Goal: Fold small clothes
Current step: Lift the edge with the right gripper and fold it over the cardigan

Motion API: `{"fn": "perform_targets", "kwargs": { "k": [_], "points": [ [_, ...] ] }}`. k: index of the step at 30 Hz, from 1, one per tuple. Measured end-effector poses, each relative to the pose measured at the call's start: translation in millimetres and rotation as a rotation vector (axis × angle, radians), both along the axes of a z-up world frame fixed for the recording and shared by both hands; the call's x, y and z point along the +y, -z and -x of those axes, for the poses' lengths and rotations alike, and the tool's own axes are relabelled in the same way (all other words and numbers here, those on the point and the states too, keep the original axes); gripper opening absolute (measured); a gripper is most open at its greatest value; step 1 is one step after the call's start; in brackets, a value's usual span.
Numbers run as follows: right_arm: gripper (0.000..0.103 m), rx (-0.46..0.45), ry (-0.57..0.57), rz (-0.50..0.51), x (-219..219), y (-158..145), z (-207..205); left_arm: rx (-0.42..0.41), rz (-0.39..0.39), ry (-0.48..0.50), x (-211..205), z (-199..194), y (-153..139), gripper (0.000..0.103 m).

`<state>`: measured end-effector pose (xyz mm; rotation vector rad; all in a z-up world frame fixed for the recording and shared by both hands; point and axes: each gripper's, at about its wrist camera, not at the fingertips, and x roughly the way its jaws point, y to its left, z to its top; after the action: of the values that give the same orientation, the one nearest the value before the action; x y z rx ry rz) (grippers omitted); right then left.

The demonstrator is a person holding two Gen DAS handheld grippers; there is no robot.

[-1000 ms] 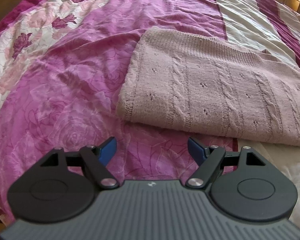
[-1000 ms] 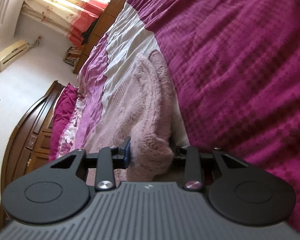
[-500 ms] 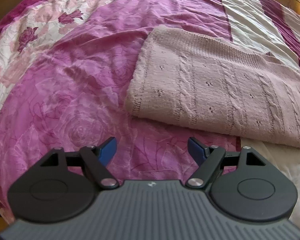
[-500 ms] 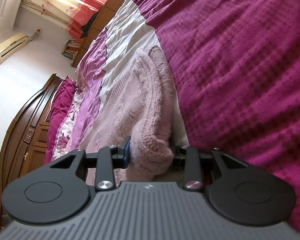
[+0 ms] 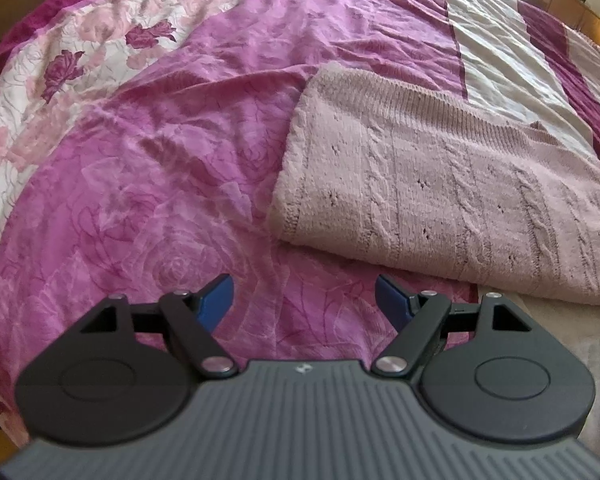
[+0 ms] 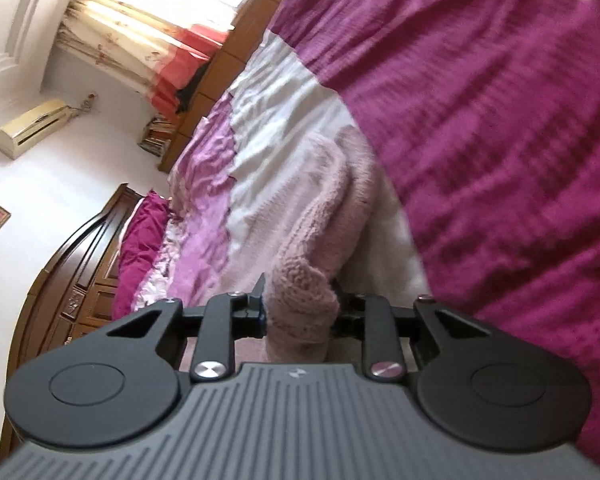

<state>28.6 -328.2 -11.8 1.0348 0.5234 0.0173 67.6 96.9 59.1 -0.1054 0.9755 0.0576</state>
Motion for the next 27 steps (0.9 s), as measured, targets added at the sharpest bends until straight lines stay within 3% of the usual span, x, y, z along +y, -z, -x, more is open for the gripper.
{"fn": "perform_targets", "kwargs": {
  "k": [13, 27],
  "points": [
    [0.027, -0.13, -0.157, 0.172, 54.6, -79.7, -34.2, -0.047, -0.027, -0.034, 30.1, -1.5, -14.8, 0.079],
    [0.026, -0.271, -0.38, 0.227, 156.6, -142.3, -78.2, -0.081, -0.043, -0.102, 69.7, 0.6, -26.8, 0.079]
  ]
}}
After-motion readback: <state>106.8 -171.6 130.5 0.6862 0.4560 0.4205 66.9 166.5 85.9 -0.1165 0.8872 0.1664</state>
